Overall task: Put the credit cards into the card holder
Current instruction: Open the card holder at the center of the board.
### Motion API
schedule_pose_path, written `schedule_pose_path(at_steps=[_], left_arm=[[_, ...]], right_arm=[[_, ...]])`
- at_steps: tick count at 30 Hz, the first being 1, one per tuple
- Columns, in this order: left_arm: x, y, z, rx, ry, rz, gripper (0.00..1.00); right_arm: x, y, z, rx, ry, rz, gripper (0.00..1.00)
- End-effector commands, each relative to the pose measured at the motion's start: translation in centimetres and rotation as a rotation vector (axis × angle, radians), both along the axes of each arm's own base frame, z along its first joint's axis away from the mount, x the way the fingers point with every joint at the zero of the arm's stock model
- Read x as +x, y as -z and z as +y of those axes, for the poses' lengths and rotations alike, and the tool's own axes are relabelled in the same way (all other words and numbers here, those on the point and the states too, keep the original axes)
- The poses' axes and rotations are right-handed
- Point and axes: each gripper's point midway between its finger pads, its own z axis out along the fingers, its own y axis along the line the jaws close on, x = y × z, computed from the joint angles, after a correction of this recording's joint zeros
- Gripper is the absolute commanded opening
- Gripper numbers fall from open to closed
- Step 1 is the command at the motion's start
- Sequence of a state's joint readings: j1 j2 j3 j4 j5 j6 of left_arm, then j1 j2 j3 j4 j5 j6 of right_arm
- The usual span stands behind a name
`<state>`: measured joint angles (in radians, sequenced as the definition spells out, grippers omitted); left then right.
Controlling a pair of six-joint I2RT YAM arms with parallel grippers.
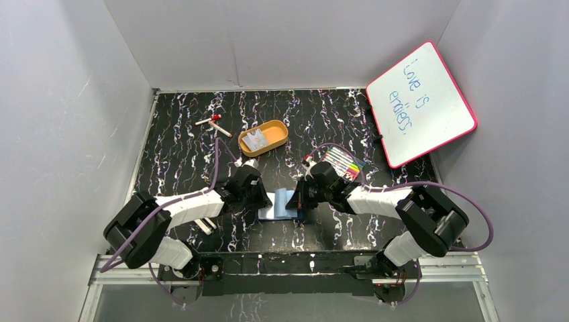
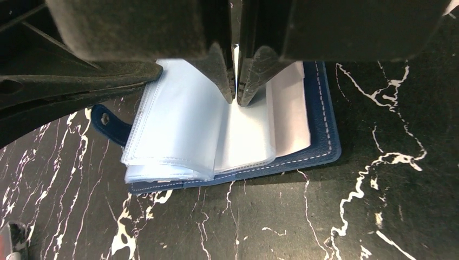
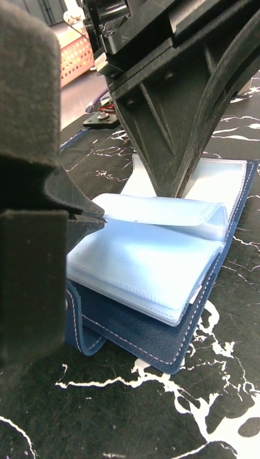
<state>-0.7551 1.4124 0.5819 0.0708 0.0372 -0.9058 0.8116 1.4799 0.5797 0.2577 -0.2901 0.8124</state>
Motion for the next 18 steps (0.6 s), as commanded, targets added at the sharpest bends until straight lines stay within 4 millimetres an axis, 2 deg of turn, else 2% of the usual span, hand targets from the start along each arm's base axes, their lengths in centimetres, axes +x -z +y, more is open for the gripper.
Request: schedule_pose_path(at_steps=[1,6,8,13,18], left_arm=[[0.9,-2.0,0.5,0.005,-0.020,-0.079,0.09],[1.2,-4.3,0.3,-0.035,-0.009,-0.139,0.36],[1.3,-5.1,0.1,-0.050,-0.003,-0.157,0.42],[1.0,-6.1,-1.0,-0.097,0.058,-0.164,0.49],[1.0,-5.4,-1.8,-0.091,0.092,-0.131,0.50]], right_arm=[[1.1,-1.0,0.6,0.023,0.021,-0.030,0.00],[1.3,-1.1,0.5,0.021,0.031,-0.031,0.00],[1.3,-1.2,0.6,0.022,0.031,-0.033,0.00],[1.4,-1.2,0.7,0.025,0.027,-0.035,0.00],[1.5,-1.4,0.8,0.027,0.025,-0.041,0.00]])
